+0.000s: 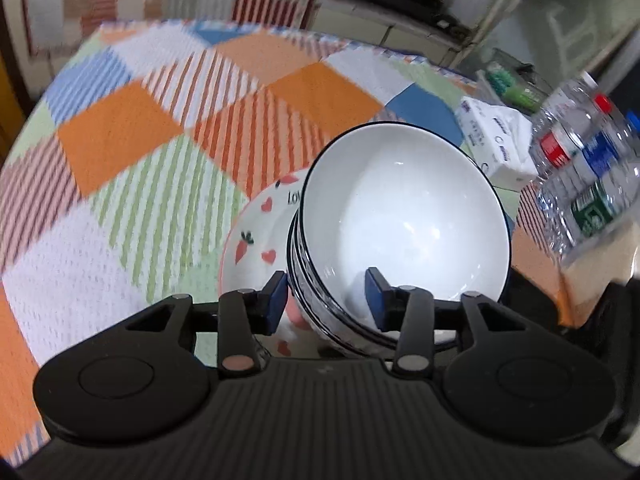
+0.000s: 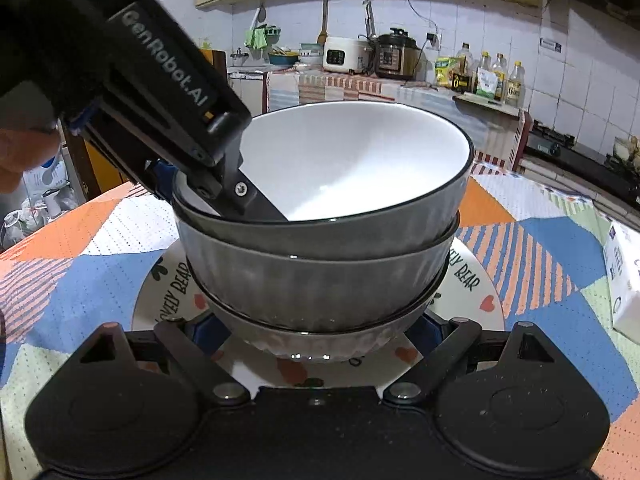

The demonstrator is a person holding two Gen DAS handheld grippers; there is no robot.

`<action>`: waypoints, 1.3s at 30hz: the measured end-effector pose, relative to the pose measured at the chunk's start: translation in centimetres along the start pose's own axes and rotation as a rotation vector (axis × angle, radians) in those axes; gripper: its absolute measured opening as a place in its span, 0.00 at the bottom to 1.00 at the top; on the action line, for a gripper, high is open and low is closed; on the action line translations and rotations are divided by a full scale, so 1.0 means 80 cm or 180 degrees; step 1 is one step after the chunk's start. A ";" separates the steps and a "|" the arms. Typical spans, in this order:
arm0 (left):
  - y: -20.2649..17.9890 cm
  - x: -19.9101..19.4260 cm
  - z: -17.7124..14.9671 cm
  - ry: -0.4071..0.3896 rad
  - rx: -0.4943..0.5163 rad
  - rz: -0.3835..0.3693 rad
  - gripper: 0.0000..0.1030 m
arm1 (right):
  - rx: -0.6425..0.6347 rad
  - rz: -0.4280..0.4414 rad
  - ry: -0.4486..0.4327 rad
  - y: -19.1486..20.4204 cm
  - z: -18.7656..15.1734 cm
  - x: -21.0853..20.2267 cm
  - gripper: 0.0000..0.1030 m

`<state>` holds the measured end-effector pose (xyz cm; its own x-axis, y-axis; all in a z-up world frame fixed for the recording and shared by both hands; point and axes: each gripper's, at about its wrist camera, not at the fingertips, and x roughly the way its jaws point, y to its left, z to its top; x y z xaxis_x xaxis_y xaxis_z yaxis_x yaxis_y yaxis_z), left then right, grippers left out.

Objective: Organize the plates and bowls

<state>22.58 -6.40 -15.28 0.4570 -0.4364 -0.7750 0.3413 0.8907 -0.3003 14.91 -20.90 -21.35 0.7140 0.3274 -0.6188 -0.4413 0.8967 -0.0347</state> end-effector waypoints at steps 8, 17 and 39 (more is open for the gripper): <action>-0.009 -0.044 -0.019 -0.0348 0.0074 0.0130 0.49 | 0.0022 -0.0186 0.0033 0.001 -0.011 -0.049 0.91; -0.025 -0.127 -0.043 -0.0693 0.0031 0.0210 0.59 | 0.0601 -0.0561 -0.0157 -0.004 -0.017 -0.104 0.97; -0.045 -0.290 -0.108 -0.0937 0.0074 0.0700 0.93 | 0.1228 -0.1121 0.0264 0.031 0.036 -0.219 0.97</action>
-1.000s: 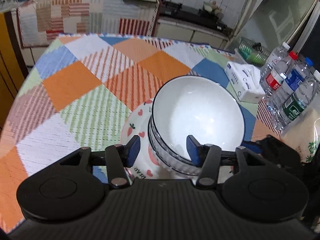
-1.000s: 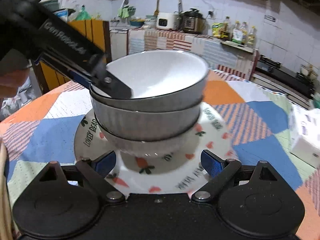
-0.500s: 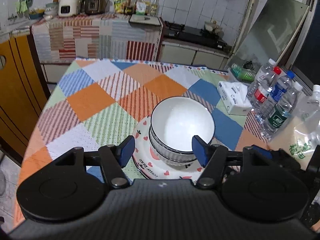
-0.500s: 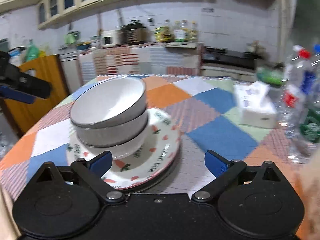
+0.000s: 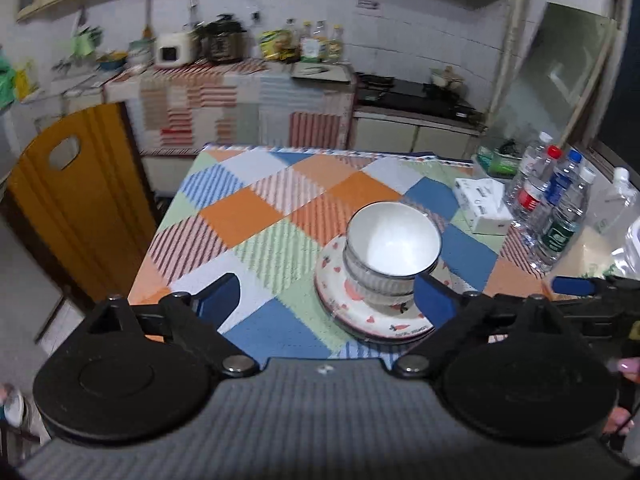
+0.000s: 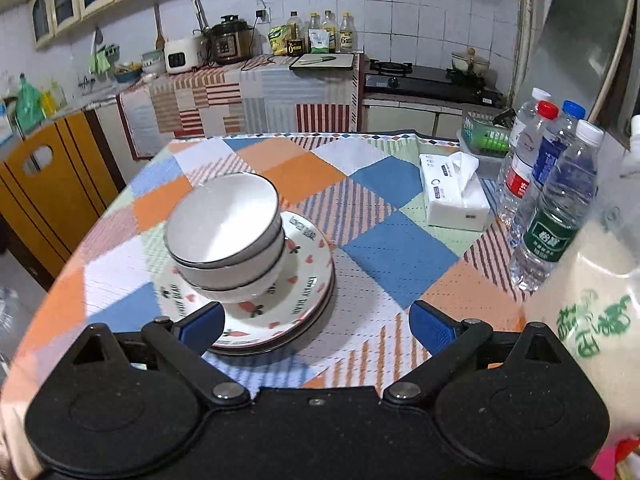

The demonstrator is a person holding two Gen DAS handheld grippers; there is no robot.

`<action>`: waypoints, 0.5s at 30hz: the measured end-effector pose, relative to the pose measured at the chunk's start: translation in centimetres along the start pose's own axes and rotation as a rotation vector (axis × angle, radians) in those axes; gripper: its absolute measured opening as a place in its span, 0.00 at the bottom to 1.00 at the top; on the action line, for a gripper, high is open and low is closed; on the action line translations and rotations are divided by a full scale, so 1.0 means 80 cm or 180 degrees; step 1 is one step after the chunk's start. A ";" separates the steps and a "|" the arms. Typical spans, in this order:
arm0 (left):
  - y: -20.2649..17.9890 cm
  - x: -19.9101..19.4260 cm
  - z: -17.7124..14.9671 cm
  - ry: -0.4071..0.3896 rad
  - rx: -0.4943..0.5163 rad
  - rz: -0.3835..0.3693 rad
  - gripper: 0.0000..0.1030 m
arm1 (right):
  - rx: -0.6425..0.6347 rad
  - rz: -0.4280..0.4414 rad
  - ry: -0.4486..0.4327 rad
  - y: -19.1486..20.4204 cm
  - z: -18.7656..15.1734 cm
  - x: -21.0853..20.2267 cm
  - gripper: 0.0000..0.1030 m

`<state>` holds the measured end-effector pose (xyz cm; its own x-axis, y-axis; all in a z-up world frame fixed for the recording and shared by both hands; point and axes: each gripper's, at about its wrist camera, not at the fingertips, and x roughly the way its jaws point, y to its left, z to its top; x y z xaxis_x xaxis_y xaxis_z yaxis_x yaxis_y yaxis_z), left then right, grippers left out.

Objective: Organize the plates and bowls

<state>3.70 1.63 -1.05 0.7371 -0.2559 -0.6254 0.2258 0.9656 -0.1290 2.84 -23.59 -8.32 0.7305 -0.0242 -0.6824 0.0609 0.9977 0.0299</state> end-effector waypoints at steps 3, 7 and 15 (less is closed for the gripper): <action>-0.001 -0.006 -0.004 0.0202 -0.0050 0.0110 0.93 | 0.0035 0.0029 -0.0074 0.007 -0.002 -0.027 0.96; 0.001 -0.014 -0.016 0.0078 0.0030 0.0176 0.93 | 0.0031 -0.0056 -0.0055 0.017 -0.008 -0.056 0.97; 0.004 0.004 -0.029 0.0240 0.0043 0.0299 0.93 | -0.0090 -0.0234 0.0020 0.032 -0.024 -0.080 0.97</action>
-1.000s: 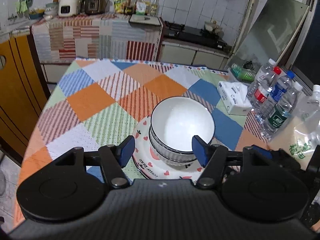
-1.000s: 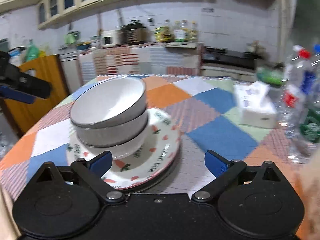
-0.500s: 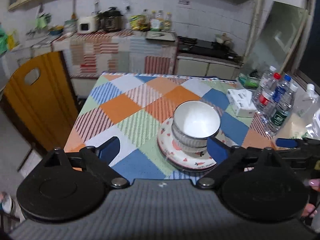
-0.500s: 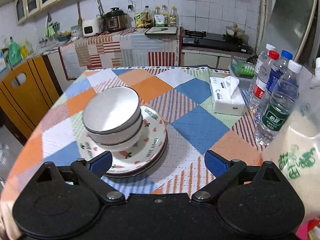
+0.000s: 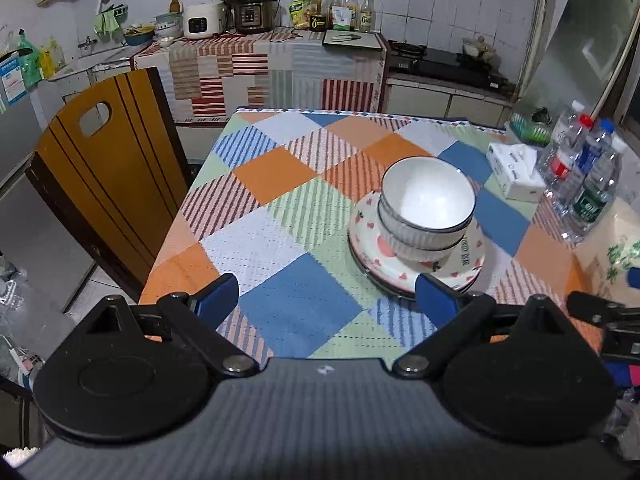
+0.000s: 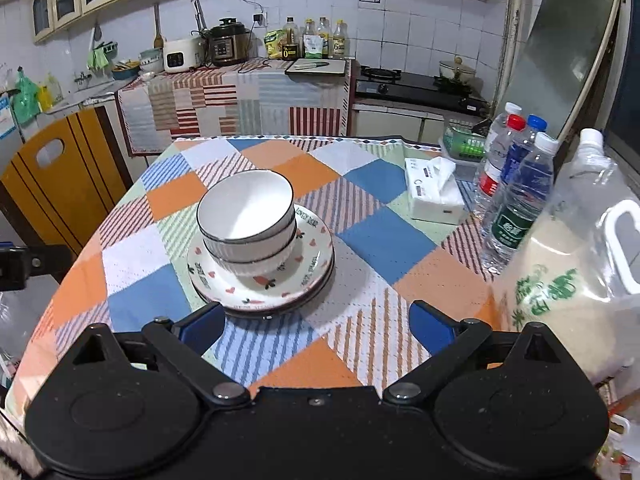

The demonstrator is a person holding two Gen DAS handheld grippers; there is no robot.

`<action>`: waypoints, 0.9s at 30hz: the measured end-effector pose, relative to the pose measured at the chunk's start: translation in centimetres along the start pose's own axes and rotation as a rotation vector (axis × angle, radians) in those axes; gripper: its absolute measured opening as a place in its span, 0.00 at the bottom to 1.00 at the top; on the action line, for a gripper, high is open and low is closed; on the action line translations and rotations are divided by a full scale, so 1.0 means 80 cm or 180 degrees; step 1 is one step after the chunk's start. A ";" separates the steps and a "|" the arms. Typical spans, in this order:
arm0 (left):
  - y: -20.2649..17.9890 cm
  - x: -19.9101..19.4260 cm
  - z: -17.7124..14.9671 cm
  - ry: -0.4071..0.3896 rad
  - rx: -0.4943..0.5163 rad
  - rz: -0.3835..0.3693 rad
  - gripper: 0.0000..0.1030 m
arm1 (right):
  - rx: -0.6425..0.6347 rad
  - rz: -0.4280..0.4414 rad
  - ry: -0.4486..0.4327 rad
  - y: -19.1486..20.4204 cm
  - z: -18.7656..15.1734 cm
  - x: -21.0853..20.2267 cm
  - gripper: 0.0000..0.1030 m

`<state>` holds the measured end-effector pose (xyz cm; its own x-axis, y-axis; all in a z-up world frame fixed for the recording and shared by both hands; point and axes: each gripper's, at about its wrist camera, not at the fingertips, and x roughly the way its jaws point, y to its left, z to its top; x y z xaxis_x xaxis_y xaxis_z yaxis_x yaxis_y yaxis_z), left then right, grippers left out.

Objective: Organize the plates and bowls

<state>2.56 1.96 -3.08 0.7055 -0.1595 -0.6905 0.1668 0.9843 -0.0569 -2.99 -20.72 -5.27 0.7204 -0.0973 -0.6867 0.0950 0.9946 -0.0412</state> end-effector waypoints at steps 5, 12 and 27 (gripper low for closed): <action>-0.006 -0.002 -0.009 -0.0025 0.0092 0.0049 0.93 | -0.0089 -0.0055 -0.0044 0.007 -0.003 -0.017 0.97; -0.018 -0.013 -0.016 -0.0144 0.0264 0.0100 0.93 | -0.0087 -0.0109 -0.0078 0.016 -0.007 -0.026 0.97; -0.015 -0.009 -0.023 -0.0277 0.0201 -0.0063 0.93 | -0.0074 -0.0158 -0.0118 0.026 -0.013 -0.017 0.97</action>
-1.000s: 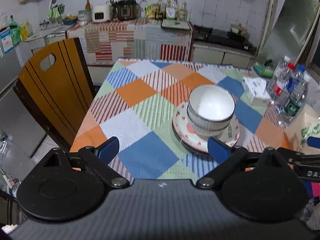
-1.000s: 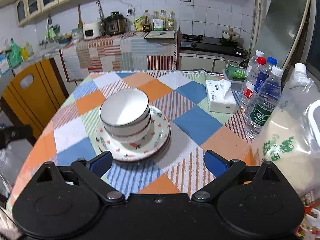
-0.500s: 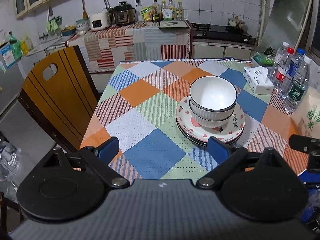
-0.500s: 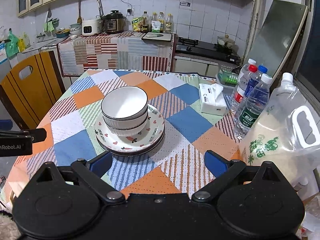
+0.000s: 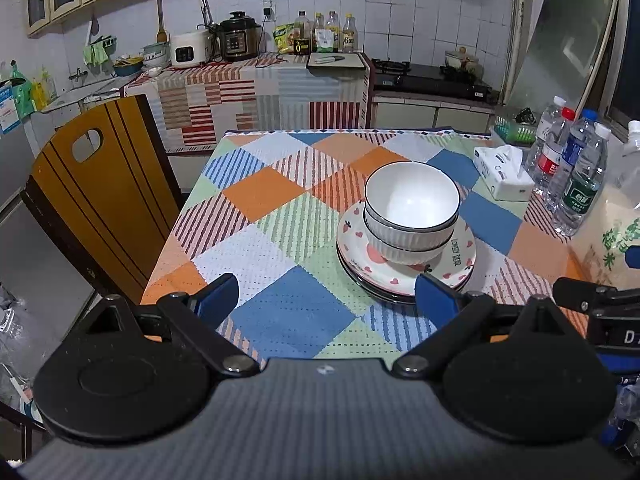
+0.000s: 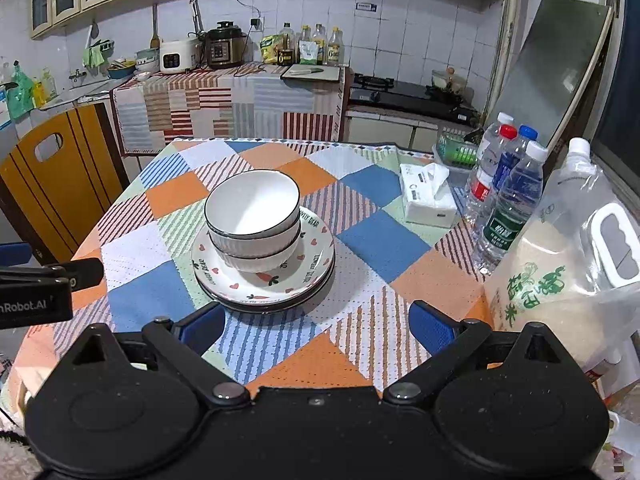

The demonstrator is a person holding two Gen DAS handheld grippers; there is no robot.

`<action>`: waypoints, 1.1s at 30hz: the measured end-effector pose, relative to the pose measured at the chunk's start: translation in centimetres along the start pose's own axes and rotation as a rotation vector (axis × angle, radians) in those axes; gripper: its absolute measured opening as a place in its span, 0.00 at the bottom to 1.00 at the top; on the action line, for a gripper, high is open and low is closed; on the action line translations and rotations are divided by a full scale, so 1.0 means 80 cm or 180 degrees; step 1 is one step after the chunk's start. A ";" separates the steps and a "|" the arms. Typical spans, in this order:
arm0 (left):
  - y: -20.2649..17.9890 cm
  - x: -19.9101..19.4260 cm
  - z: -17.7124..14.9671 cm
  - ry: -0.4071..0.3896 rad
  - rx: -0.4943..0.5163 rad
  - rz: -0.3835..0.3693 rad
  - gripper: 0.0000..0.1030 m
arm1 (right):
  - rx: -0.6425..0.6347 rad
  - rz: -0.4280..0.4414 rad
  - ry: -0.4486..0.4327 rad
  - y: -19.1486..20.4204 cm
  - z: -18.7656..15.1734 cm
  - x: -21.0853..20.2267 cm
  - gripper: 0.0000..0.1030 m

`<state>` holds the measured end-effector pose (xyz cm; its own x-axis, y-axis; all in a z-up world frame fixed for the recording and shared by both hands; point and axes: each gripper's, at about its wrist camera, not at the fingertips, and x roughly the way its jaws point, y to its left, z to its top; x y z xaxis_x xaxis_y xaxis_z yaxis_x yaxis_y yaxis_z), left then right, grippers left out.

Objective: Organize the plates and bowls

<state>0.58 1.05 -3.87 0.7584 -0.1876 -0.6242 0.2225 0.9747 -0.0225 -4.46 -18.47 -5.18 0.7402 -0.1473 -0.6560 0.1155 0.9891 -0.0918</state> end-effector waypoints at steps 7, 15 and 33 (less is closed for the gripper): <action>-0.005 -0.001 0.000 -0.0050 0.0064 0.0038 0.93 | -0.0056 -0.0118 -0.0189 0.002 -0.010 0.001 0.97; -0.004 -0.001 0.001 -0.0036 0.0021 0.0017 0.93 | -0.0036 -0.0051 -0.0158 0.002 -0.013 0.002 0.97; -0.008 -0.004 -0.002 -0.0135 0.0053 -0.0005 0.93 | -0.0021 -0.0031 -0.0095 0.002 -0.014 0.006 0.97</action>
<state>0.11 0.46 -3.77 0.7833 -0.1944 -0.5905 0.2337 0.9723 -0.0101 -4.83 -18.36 -6.38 0.7586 -0.1570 -0.6324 0.1185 0.9876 -0.1029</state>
